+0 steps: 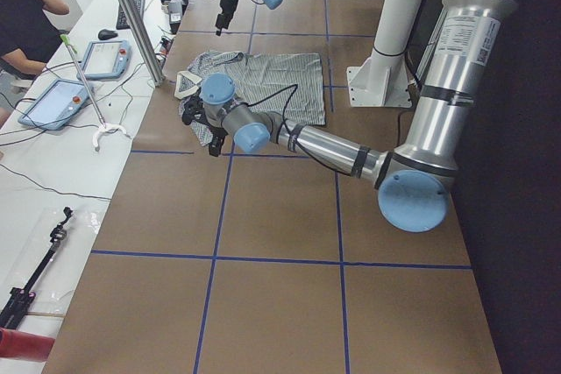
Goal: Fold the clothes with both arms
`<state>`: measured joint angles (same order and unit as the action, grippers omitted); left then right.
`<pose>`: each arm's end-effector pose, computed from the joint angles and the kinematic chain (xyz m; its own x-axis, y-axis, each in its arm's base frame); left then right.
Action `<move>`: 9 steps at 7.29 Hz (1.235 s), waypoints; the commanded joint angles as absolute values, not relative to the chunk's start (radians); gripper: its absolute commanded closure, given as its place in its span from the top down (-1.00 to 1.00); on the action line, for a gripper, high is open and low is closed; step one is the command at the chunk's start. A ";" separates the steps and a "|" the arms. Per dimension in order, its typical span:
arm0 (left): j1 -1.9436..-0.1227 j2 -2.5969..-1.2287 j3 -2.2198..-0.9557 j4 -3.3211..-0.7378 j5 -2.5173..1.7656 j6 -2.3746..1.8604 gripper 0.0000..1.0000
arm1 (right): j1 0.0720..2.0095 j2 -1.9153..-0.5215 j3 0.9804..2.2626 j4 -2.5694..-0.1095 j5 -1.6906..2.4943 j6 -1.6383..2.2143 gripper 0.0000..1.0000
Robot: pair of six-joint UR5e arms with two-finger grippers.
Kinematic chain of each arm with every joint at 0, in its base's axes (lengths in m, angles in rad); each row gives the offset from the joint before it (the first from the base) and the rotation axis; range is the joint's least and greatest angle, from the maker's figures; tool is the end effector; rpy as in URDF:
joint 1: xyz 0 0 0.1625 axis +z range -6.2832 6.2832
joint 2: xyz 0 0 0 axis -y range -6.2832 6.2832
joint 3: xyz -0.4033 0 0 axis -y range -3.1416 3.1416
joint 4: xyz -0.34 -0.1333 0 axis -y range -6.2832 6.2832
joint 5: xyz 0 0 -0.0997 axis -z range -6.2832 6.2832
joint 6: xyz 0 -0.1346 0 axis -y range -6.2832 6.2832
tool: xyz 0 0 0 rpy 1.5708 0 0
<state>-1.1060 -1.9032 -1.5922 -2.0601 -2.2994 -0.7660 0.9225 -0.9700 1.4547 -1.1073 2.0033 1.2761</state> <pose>0.2262 -0.5486 0.4183 0.5267 0.1491 -0.8368 0.0930 0.9685 0.2311 -0.3531 -0.5934 0.3270 0.4874 0.2067 0.8483 -0.3935 0.9193 0.0021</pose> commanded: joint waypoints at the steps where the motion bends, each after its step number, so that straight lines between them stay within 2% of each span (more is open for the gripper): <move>1: -0.988 -2.093 -1.417 -2.068 -2.135 -0.981 0.67 | 1.012 -1.202 1.655 -1.103 2.112 1.154 1.00; 2: -0.959 -2.144 -1.307 -2.101 -2.113 -1.021 0.66 | 1.020 -1.248 1.657 -1.094 2.103 1.106 1.00; 5: -0.916 -2.230 -1.085 -2.241 -1.947 -1.034 0.39 | 1.054 -1.288 1.649 -1.092 2.111 1.072 1.00; 6: -0.905 -2.229 -1.085 -2.235 -1.924 -1.034 0.27 | 1.052 -1.282 1.651 -1.094 2.111 1.072 1.00; 9: -0.890 -2.230 -1.069 -2.240 -1.917 -1.032 0.19 | 1.051 -1.279 1.644 -1.092 2.120 1.072 1.00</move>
